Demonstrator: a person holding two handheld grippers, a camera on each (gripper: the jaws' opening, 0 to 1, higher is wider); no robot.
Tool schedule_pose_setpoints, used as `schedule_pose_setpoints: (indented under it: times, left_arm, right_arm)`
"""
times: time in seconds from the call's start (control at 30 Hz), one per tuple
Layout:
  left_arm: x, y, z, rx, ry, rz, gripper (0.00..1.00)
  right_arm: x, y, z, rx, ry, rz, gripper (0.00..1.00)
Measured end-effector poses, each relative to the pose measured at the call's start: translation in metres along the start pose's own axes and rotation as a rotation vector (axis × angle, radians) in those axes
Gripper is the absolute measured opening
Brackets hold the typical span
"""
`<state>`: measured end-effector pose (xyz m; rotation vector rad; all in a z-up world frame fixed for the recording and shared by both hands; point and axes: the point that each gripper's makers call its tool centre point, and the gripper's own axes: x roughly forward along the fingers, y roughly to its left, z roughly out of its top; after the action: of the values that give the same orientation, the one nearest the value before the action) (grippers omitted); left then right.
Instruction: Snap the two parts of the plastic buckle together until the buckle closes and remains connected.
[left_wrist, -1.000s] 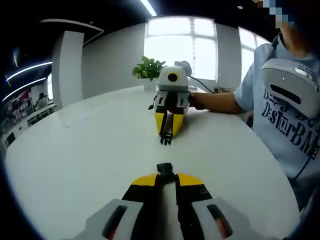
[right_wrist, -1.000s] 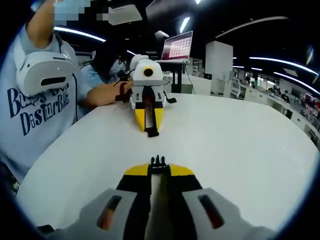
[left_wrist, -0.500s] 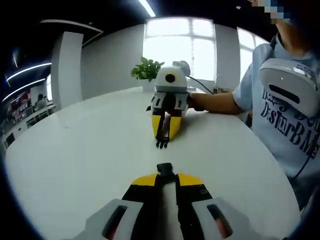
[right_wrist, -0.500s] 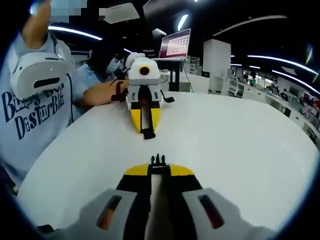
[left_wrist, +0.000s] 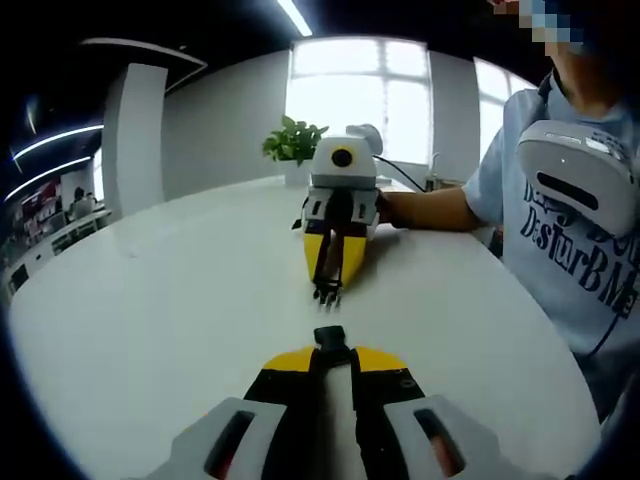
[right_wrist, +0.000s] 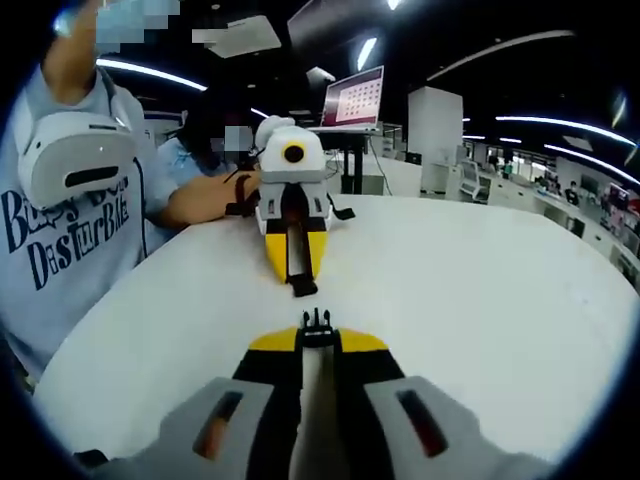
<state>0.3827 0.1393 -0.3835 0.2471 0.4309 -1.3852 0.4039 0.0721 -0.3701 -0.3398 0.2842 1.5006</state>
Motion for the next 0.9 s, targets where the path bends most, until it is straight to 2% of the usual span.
schedule_pose_setpoints:
  times: [0.33,0.57,0.7,0.9]
  left_arm:
    - [0.000,0.000,-0.001,0.004,0.002,0.004,0.11]
    - [0.000,0.000,-0.001,0.005,0.003,0.003,0.11]
    - [0.000,-0.002,-0.001,0.002,0.000,-0.005,0.11]
    - [0.001,-0.002,0.000,0.009,0.003,-0.005,0.11]
  right_arm:
    - [0.003,-0.001,-0.003,0.010,-0.004,-0.006,0.11]
    - [0.006,0.002,0.001,0.009,-0.014,0.006,0.11]
    - [0.007,0.005,0.010,0.017,-0.041,0.014,0.11]
    - [0.014,0.009,0.007,0.016,-0.027,0.034,0.11]
